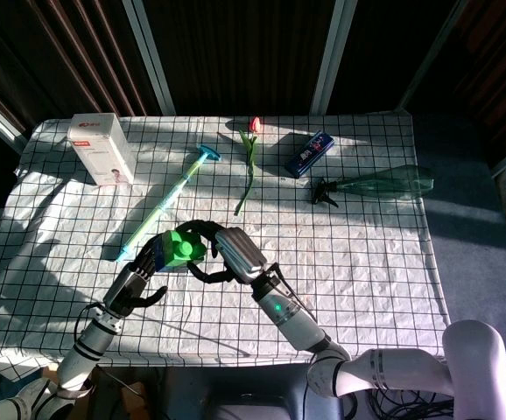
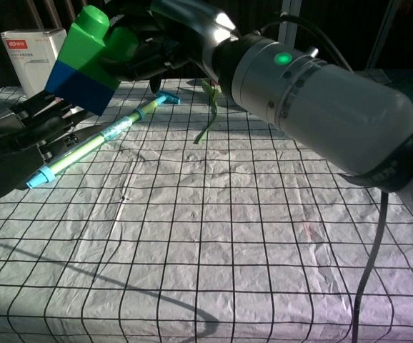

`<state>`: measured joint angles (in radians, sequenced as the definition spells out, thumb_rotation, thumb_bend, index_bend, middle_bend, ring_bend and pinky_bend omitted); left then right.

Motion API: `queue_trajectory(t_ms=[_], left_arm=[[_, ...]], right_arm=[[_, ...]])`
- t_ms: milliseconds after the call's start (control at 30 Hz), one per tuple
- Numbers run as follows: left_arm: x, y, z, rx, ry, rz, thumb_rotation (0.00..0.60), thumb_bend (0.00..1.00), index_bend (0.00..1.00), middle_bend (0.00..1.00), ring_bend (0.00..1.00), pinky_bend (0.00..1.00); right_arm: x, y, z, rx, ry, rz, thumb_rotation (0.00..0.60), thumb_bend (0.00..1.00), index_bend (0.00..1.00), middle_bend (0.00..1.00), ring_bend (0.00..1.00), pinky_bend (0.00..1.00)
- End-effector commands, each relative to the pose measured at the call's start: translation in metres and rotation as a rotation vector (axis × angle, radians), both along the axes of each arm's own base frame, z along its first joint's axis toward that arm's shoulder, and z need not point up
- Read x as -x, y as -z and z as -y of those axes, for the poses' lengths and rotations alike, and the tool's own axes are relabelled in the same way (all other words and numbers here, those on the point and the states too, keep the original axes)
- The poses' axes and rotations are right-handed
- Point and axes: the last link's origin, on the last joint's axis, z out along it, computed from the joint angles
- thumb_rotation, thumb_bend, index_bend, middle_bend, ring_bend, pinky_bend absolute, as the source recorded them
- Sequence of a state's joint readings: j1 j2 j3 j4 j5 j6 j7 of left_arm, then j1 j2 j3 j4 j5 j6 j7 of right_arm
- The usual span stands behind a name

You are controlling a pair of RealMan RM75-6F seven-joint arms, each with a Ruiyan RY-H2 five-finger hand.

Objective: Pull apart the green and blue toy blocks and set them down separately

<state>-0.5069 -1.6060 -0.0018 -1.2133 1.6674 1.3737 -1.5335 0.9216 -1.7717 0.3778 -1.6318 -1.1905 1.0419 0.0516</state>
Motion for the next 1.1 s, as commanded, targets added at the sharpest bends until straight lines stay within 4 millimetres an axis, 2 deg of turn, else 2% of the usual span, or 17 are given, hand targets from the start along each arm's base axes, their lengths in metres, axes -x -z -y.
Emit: queue_trajectory(t_ms=[33,467,967,1100], left_arm=[[-0.003,0.003,-0.003,-0.006,-0.017,0.009,0.6,0.32,0.0,0.0,0.0,0.08],[-0.005,0.006,-0.003,0.002,-0.062,0.052,0.6,0.32,0.01,0.0,0.0,0.07],[-0.004,0.006,0.0,0.013,-0.127,0.107,0.6,0.34,0.18,0.12,0.0,0.08],[-0.005,0.003,0.004,-0.027,-0.112,0.118,0.6,0.35,0.27,0.21,0.0,0.14]], right_arm=[[-0.004,0.002,-0.002,-0.017,0.005,0.008,0.6,0.41,0.96,0.74,0.65,0.61],[-0.008,0.014,-0.007,-0.024,0.006,-0.02,0.6,0.41,0.96,0.74,0.65,0.62],[-0.01,0.014,-0.008,0.004,0.007,-0.015,0.6,0.41,0.96,0.74,0.66,0.62],[-0.008,0.015,-0.008,0.014,0.003,-0.035,0.6,0.41,0.96,0.74,0.66,0.62]])
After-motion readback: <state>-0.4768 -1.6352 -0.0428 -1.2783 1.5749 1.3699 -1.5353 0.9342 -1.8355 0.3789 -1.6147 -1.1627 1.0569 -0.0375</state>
